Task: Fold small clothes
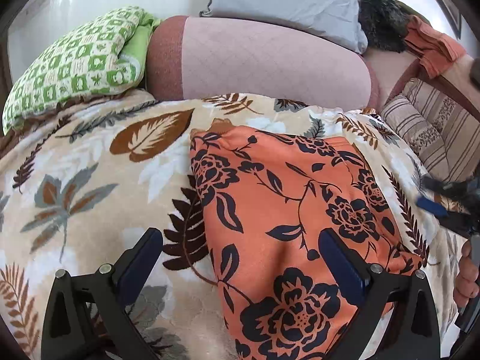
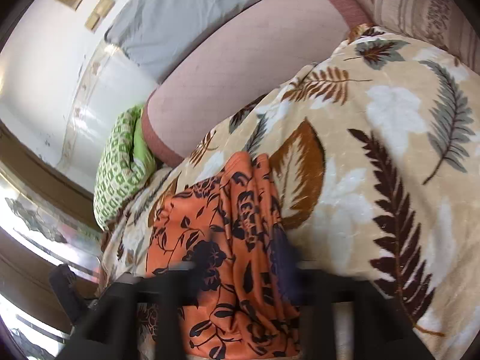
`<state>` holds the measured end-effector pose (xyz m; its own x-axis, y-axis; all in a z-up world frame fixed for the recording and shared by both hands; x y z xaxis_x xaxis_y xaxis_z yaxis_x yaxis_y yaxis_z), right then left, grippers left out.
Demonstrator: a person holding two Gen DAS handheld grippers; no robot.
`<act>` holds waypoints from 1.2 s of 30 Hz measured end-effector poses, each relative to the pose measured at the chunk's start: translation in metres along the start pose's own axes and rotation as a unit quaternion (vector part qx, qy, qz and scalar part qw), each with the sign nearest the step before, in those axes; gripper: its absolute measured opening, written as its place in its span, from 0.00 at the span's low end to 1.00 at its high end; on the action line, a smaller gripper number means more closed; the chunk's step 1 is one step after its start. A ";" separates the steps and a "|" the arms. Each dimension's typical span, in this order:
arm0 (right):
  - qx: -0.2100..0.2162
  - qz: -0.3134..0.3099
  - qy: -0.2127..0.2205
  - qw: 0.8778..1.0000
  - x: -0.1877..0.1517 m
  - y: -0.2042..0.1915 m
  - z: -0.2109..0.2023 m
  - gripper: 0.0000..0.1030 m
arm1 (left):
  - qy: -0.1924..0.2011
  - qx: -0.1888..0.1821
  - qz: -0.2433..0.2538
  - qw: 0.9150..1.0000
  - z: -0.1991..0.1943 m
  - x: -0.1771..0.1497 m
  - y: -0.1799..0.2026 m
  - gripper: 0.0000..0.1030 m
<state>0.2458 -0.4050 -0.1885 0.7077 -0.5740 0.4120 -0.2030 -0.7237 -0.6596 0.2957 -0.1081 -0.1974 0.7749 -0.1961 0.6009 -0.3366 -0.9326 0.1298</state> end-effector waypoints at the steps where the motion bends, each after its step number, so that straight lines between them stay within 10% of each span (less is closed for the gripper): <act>1: 0.000 0.006 0.011 1.000 0.001 0.003 -0.004 0.87 | -0.001 0.003 -0.001 1.000 0.001 0.000 -0.001 1.00; 20: 0.033 0.039 -0.090 0.995 -0.021 0.015 0.038 0.87 | -0.091 -0.090 -0.039 0.991 0.016 -0.012 -0.020 1.00; 36: 0.065 0.086 -0.134 0.985 -0.029 0.038 0.055 0.87 | -0.153 -0.208 -0.095 0.961 0.034 -0.029 -0.012 1.00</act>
Point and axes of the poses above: each gripper's, at about its wrist camera, not at the fingertips, and z roughly the way its jaws point, y to its right, x to its top, the point moved 6 cm from there along z, roughly the way its jaws point, and after that the axes turned 3 degrees about -y, right-handed, at the moved point
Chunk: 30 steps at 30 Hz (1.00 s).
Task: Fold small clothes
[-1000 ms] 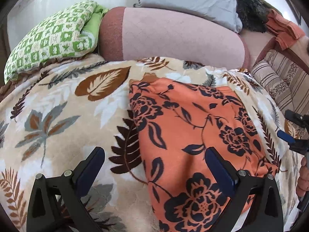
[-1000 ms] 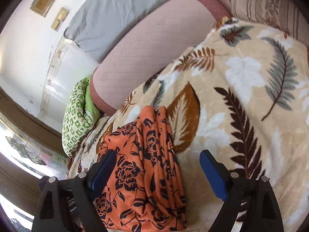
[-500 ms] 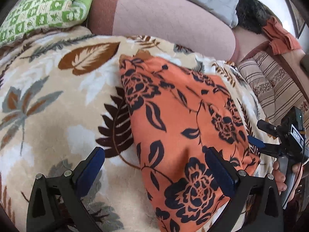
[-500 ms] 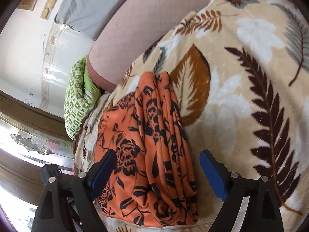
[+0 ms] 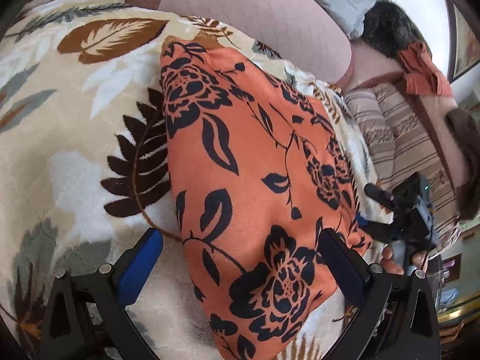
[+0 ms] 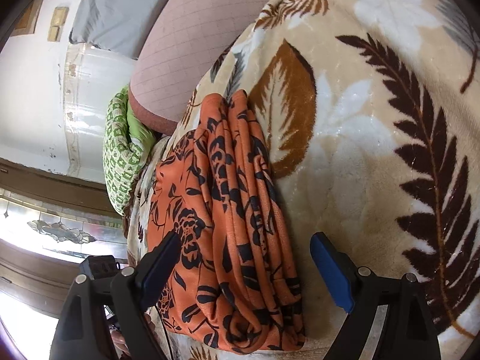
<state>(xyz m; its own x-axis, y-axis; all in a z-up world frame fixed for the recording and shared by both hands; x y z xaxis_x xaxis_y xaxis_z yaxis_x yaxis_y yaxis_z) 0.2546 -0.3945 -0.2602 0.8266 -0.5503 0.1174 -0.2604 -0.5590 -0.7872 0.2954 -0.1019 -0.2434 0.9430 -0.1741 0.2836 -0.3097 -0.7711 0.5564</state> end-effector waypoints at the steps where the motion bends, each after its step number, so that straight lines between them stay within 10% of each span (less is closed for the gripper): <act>1: 0.001 0.002 0.000 1.000 0.000 0.001 0.000 0.87 | 0.004 0.003 0.003 1.000 -0.001 0.000 0.000 0.99; 17: 0.001 -0.016 -0.013 1.000 -0.001 -0.010 0.023 0.87 | -0.004 0.026 0.011 1.000 0.014 -0.002 0.004 0.90; 30: -0.006 -0.063 -0.026 0.998 -0.015 -0.035 0.048 0.77 | 0.048 0.179 0.109 0.977 0.010 -0.004 0.033 0.85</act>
Point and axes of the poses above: each gripper's, at about its wrist camera, not at the fingertips, and z roughly the way its jaws point, y to its right, x to its top, the point moved 6 cm from there along z, roughly the way its jaws point, and after that the axes turned 3 degrees about -y, right-handed, at the moved point
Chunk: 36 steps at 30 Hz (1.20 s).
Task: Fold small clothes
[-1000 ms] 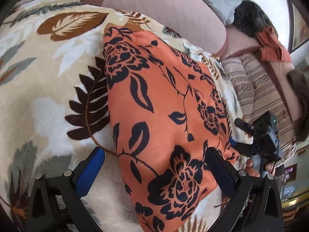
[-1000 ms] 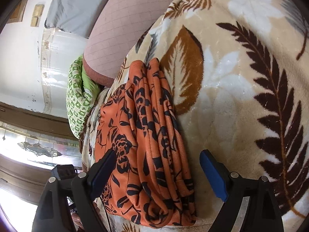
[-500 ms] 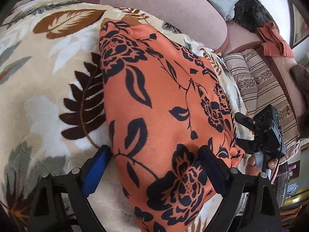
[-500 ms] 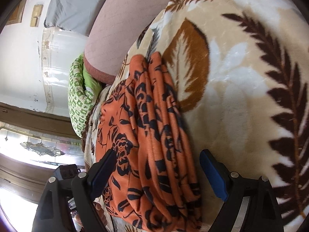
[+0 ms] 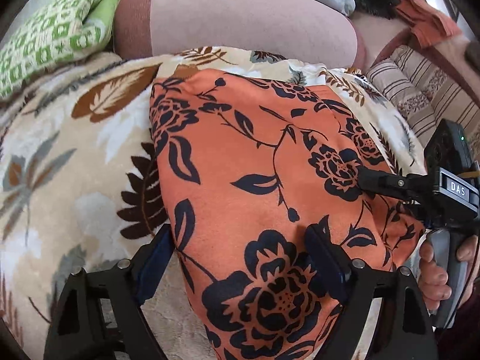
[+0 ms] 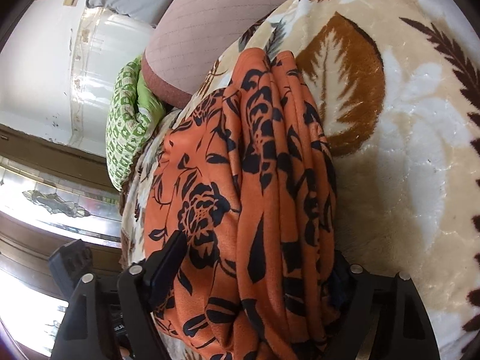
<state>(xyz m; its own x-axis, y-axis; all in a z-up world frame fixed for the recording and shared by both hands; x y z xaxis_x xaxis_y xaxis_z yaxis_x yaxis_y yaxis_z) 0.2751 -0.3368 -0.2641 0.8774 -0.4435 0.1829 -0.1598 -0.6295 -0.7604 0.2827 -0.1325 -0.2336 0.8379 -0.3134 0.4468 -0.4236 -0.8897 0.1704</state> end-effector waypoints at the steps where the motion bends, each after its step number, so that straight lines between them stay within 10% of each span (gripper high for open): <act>1: -0.004 0.000 0.001 1.000 0.000 0.000 0.001 0.75 | 0.001 0.004 0.003 1.000 -0.001 0.000 0.000 0.84; 36: -0.012 -0.003 0.005 1.000 0.000 -0.007 0.012 0.71 | 0.009 0.023 0.007 1.000 0.000 0.000 0.003 0.84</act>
Point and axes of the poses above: each gripper's, at about its wrist camera, not at the fingertips, and z roughly the way its jaws point, y to its right, x to its top, the point moved 6 cm from there along z, roughly the way its jaws point, and after that the axes turned 3 degrees about -y, right-handed, at the moved point
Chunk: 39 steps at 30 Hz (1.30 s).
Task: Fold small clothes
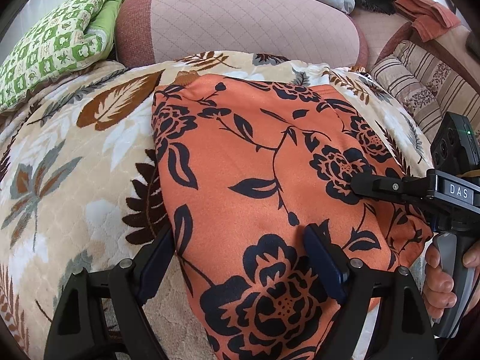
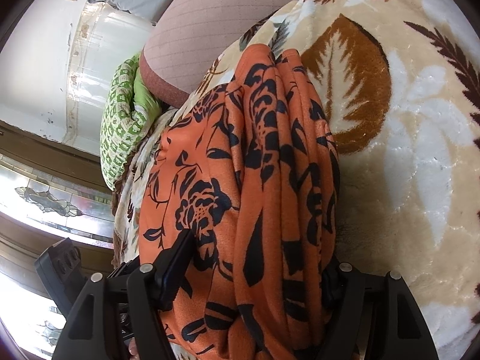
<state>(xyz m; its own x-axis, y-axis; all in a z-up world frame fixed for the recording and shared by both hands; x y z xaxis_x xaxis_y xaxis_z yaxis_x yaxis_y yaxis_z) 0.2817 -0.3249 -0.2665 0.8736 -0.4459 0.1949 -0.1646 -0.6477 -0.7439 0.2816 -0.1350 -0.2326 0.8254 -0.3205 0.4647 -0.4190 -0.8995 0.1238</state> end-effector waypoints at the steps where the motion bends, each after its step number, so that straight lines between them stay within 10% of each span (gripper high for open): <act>1: 0.000 0.001 0.000 1.000 0.000 0.000 0.000 0.71 | 0.000 0.000 0.000 1.000 0.000 0.000 0.000 0.84; 31: -0.013 -0.052 0.054 0.997 -0.009 -0.049 -0.027 0.46 | 0.053 0.010 0.024 0.998 -0.049 -0.001 -0.001 0.36; 35: -0.035 -0.044 0.047 0.997 -0.013 -0.044 -0.023 0.46 | 0.046 0.029 0.007 0.998 -0.048 -0.004 -0.012 0.39; 39: -0.028 0.001 0.030 0.999 -0.011 -0.014 -0.013 0.46 | 0.014 -0.029 -0.104 0.994 -0.037 -0.005 -0.065 0.69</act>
<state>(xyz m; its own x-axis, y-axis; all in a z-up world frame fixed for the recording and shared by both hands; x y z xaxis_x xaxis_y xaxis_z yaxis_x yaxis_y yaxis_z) 0.2678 -0.3192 -0.2498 0.8445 -0.4826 0.2324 -0.1933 -0.6792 -0.7080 0.2913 -0.0642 -0.2107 0.8860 -0.1193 0.4481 -0.2614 -0.9266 0.2703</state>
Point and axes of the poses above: each gripper's, at about its wrist camera, not at the fingertips, and z roughly the way its jaws point, y to its right, x to its top, the point moved 6 cm from there along z, roughly the way its jaws point, and after that the axes turned 3 degrees about -y, right-handed, at the moved point
